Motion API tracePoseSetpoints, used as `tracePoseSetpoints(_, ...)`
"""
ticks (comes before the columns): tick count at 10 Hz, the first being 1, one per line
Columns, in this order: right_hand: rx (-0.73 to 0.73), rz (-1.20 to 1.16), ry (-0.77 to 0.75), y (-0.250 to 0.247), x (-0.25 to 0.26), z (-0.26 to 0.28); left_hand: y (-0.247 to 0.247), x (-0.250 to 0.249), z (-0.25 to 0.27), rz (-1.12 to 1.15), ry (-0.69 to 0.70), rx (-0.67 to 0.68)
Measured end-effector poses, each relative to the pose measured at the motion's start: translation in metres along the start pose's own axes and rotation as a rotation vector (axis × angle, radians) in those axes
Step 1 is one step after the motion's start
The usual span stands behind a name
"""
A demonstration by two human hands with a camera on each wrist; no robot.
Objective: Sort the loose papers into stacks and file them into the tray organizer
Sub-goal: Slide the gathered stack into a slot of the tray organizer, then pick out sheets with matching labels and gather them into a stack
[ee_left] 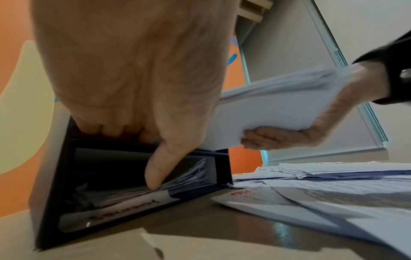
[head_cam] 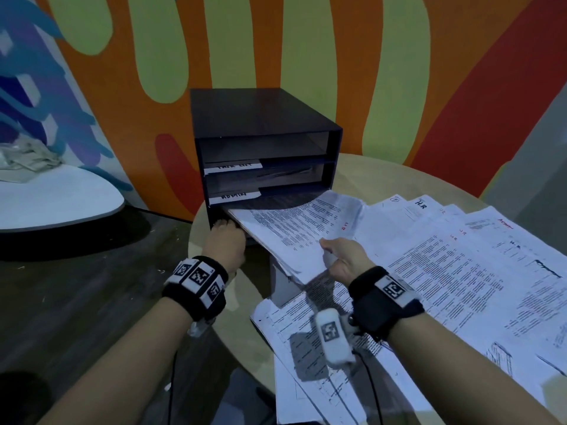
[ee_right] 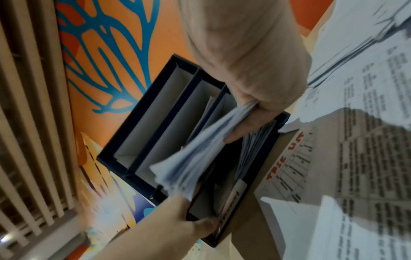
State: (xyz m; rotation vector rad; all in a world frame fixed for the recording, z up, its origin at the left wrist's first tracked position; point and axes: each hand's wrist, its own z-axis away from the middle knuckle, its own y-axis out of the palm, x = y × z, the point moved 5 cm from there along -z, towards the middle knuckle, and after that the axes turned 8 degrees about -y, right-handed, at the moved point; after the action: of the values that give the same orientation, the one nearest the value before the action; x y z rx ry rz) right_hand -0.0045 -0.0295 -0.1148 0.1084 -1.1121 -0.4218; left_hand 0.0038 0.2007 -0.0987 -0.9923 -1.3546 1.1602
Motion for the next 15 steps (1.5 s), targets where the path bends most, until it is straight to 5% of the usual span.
tracePoseSetpoints(4, 0.088, 0.329, -0.097, 0.094, 0.012, -0.001, 0.001, -0.001, -0.001, 0.022, 0.067, -0.078)
tracePoseSetpoints(5, 0.077, 0.343, 0.024, 0.094, 0.015, -0.007, -0.003, -0.003, 0.0, -0.069, 0.071, -0.071)
tracePoseSetpoints(8, 0.057, -0.08, -0.089, 0.125, 0.024, -0.022, -0.014, -0.004, 0.005, -0.03, 0.017, -0.067)
tracePoseSetpoints(13, 0.169, 0.055, -0.031, 0.11, 0.024, -0.022, -0.033, -0.017, 0.015, -0.103, -0.002, 0.042)
tracePoseSetpoints(15, 0.134, 0.086, -0.19, 0.037, 0.069, -0.003, -0.057, -0.054, 0.017, 0.109, 0.118, 0.026)
